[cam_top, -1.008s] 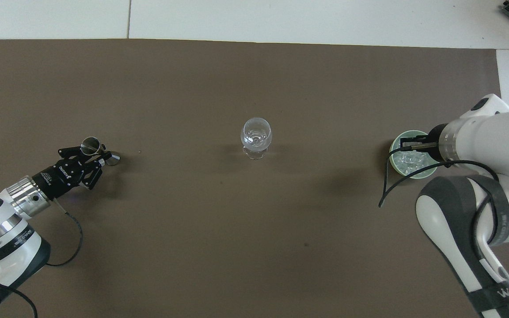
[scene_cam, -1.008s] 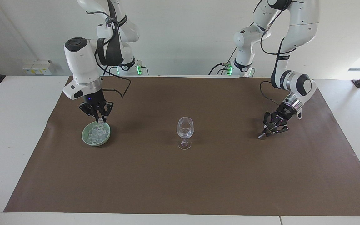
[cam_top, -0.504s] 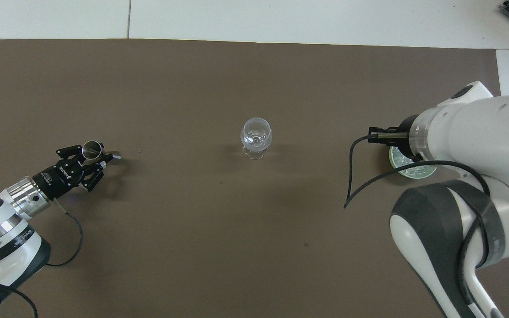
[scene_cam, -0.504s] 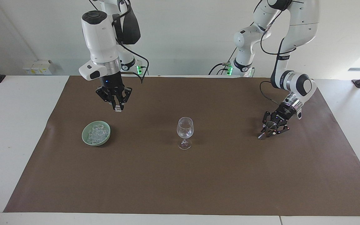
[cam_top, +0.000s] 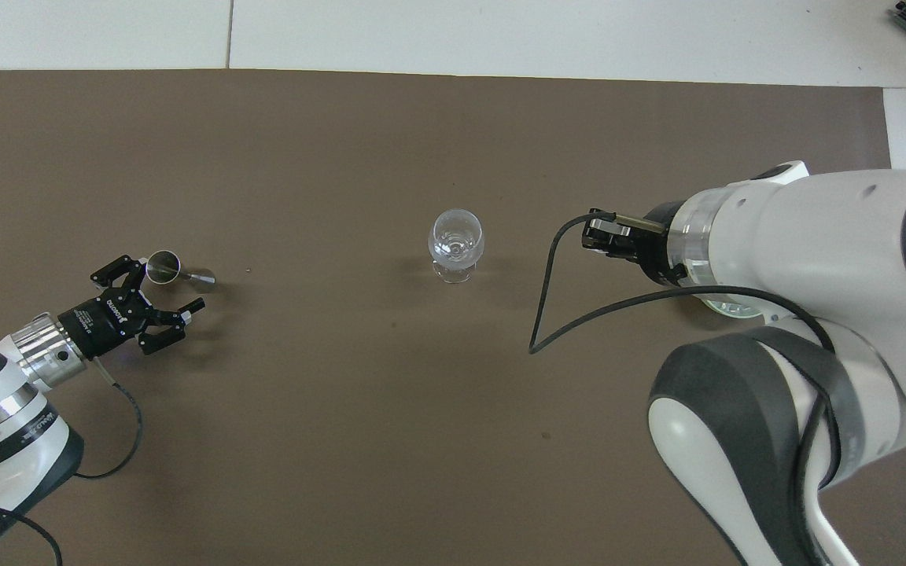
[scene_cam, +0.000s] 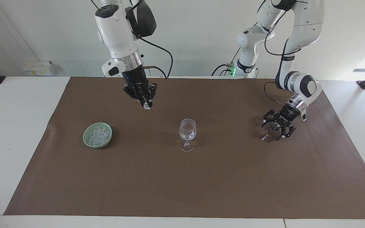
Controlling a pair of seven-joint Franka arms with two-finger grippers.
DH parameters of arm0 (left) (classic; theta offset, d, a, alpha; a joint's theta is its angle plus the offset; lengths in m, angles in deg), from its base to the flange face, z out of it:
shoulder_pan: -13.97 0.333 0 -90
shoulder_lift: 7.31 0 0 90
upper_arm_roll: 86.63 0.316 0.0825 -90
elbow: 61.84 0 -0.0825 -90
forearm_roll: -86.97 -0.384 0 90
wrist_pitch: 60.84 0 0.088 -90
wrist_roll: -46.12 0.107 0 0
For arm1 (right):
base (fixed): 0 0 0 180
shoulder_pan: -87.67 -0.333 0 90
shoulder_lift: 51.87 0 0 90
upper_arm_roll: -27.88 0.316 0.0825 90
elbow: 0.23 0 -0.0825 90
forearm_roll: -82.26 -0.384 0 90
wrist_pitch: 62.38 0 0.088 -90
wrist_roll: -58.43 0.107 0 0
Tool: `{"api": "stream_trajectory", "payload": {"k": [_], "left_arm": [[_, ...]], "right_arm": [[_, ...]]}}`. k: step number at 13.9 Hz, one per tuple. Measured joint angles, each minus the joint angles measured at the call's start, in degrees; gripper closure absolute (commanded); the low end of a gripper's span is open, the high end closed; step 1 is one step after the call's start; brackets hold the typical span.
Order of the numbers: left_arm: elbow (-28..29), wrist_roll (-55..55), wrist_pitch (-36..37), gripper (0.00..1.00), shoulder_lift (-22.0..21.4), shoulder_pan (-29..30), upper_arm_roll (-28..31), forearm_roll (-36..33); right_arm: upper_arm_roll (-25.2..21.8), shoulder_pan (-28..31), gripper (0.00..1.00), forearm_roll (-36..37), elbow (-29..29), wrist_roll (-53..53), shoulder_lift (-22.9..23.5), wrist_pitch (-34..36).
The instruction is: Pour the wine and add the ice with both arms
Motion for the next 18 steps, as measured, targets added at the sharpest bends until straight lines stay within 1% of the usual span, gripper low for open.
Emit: {"api": "stream_trajectory", "payload": {"k": [2,5,8,10,13,15,18], "left_arm": [[-0.8,0.0,0.0,0.00,0.0,1.3,0.2,-6.3],[-3.6,-0.1,1.3,0.00,0.0,4.2,0.4,-18.7],[-7.7,-0.1,3.6,0.00,0.0,6.6,0.5,-31.8],[-10.0,-0.1,4.2,0.00,-0.2,6.9,0.8,-38.2],[-13.7,0.1,5.8,0.00,-1.5,6.9,0.8,-49.4],[-16.5,0.1,7.5,0.00,-2.9,6.9,0.9,-55.3],[-20.4,0.2,9.2,0.00,-5.2,6.7,0.7,-62.8]], "right_arm": [[0.0,-1.8,1.00,-3.7,0.0,4.1,0.1,-2.7],[0.0,-2.7,1.00,-9.0,0.3,7.1,0.5,-4.9],[0.1,-4.1,1.00,-9.7,3.3,12.0,2.4,-5.2],[0.1,-4.4,1.00,-9.8,4.6,12.8,3.2,-5.2],[0.0,-4.4,1.00,-12.2,6.0,12.8,3.8,-5.2],[0.1,-4.4,1.00,-12.9,7.4,13.1,4.7,-5.2],[0.1,-5.5,1.00,-13.0,11.0,15.3,7.5,-5.3]]}}
